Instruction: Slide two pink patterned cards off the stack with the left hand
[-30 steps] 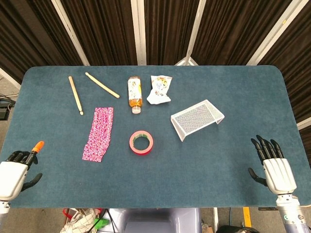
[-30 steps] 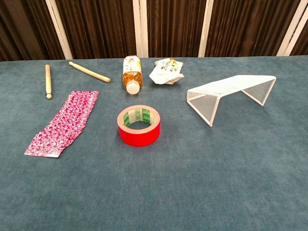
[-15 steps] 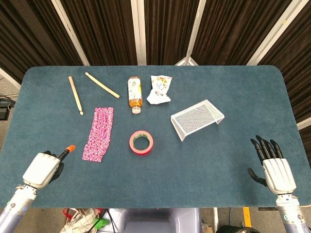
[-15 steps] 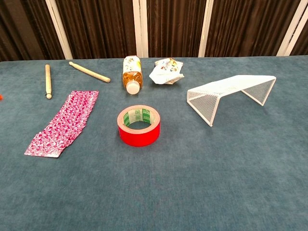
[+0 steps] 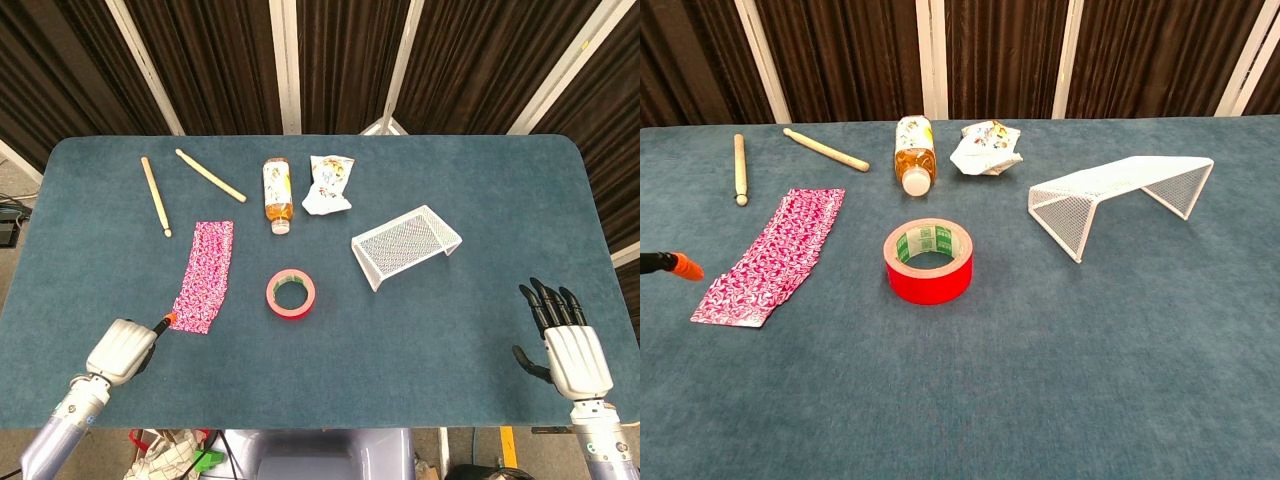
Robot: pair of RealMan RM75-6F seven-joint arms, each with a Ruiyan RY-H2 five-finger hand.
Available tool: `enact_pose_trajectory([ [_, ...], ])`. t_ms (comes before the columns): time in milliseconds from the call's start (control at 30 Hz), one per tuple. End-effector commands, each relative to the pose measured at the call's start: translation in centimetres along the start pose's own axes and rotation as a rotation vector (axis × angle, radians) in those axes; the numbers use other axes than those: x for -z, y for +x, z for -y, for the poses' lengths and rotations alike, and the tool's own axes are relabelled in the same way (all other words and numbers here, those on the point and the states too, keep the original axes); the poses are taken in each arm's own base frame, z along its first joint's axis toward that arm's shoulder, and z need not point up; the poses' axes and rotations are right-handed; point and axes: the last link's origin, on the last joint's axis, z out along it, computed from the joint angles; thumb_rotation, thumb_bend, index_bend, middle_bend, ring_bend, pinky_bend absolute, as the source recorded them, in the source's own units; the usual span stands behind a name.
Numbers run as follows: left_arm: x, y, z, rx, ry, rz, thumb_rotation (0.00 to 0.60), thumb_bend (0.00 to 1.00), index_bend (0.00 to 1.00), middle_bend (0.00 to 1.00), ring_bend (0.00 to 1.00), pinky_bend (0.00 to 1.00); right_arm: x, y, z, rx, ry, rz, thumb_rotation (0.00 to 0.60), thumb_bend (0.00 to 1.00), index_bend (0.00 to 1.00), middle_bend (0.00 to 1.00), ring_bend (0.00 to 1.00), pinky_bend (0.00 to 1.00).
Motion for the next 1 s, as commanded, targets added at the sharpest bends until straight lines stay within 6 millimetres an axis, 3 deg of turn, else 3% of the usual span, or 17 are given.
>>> enact_pose_trajectory([
  [33, -1.1, -0.1, -1.1, -0.005, -0.008, 0.029, 0.600, 0.90, 0.17, 0.89, 0.74, 0.58, -0.1, 0.1, -0.1, -0.002, -0.001, -0.003, 0.600, 0.31, 0.04, 0.04, 0.11, 0.07],
  [367, -2.7, -0.6, -2.3, -0.036, 0.015, 0.069, 0.600, 0.90, 0.16, 0.89, 0.74, 0.58, 0.0, 0.4, -0.3, -0.009, -0.009, -0.015, 0.600, 0.31, 0.04, 0.04, 0.11, 0.07],
  [1000, -2.9, -1.0, -2.9, -0.056, 0.035, 0.116, 0.600, 0.89, 0.17, 0.88, 0.74, 0.58, 0.0, 0.4, -0.4, -0.012, -0.010, -0.018, 0.600, 0.31, 0.04, 0.04, 0.11, 0.07],
])
